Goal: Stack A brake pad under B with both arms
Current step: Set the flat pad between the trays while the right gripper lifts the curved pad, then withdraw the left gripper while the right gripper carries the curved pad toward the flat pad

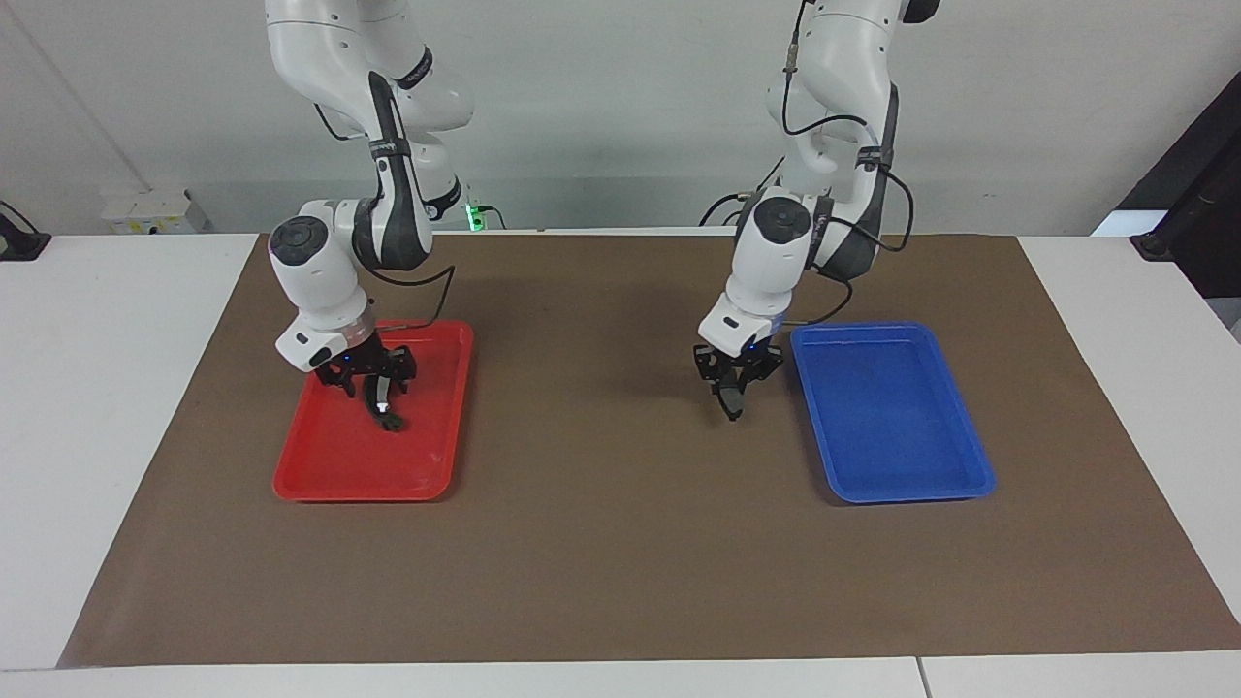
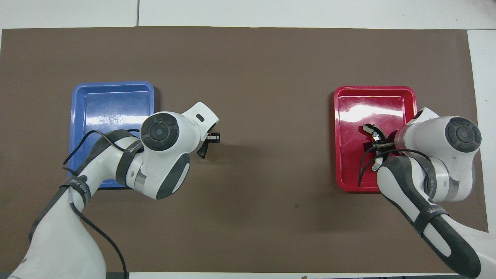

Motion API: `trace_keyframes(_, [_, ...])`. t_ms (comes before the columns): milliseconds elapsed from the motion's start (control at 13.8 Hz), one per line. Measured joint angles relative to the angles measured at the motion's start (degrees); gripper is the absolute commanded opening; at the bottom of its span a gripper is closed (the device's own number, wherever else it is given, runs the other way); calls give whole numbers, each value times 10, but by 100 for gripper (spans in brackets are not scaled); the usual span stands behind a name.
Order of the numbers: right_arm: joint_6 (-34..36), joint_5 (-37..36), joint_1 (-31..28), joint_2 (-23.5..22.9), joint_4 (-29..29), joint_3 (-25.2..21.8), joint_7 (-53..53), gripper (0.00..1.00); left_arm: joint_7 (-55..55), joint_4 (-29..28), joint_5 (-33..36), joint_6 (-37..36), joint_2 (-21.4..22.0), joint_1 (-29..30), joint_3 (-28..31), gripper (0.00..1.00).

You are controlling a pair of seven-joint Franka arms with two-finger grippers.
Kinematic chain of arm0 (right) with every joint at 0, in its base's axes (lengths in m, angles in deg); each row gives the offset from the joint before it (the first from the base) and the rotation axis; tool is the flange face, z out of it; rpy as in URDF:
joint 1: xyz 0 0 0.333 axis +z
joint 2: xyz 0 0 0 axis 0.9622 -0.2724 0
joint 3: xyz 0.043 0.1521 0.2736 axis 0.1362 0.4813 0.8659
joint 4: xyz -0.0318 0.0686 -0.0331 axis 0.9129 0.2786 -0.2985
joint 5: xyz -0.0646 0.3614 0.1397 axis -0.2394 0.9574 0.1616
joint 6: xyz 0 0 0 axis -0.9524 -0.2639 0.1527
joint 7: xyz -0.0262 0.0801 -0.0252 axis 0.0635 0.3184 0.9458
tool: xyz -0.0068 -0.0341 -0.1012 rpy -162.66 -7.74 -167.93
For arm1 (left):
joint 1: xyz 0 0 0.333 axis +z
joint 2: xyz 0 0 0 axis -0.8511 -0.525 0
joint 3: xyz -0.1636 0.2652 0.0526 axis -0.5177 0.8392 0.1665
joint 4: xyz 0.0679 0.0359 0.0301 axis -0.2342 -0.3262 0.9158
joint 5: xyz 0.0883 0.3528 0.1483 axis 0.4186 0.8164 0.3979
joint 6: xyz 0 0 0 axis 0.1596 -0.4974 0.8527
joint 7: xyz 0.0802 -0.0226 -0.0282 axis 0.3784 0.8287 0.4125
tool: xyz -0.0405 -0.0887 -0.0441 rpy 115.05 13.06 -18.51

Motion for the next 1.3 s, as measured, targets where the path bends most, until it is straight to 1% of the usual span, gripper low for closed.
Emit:
trace_keyframes(72, [0, 0, 0, 0, 0, 0, 3, 36, 8, 13, 0, 15, -20, -10, 0, 8])
trace_keyframes(145, [0, 0, 0, 0, 0, 0, 4, 31, 10, 23, 0, 30, -36, -17, 0, 14])
trace_keyframes(217, [0, 0, 0, 0, -1, 0, 5, 18, 10, 29, 0, 42, -48, -23, -1, 28])
trace_keyframes(289, [0, 0, 0, 0, -2, 0, 5, 2, 11, 30, 0, 48, -56, -29, -1, 53])
trace_keyframes(361, [0, 0, 0, 0, -2, 0, 5, 0, 11, 32, 0, 49, -57, -32, 0, 76])
trace_keyframes(434, [0, 0, 0, 0, -1, 0, 5, 0, 11, 32, 0, 49, -57, -33, -1, 92])
trace_keyframes(506, [1, 0, 0, 0, -1, 0, 5, 0, 11, 33, 0, 49, -57, -33, -1, 99])
trace_keyframes(578, [8, 0, 0, 0, 2, 0, 5, 0, 11, 34, 0, 49, -57, -33, 0, 99])
trace_keyframes(723, [51, 0, 1, 0, 26, 1, 5, 0, 13, 36, 0, 47, -53, -31, 2, 99])
trace_keyframes(867, [104, 0, 6, 2, 67, 3, 5, 0, 13, 37, -1, 19, -32, -14, 8, 99])
trace_keyframes(940, [120, 1, 12, 2, 85, 6, 3, 0, 12, 37, -1, 0, -19, 1, 9, 99])
trace_keyframes(1157, [173, 2, 63, 2, 142, 13, -61, 0, -9, 34, -1, -53, 25, 52, 11, 99])
trace_keyframes(1301, [205, 2, 113, -2, 180, 17, -135, 0, -65, 31, -1, -86, 46, 92, 13, 99])
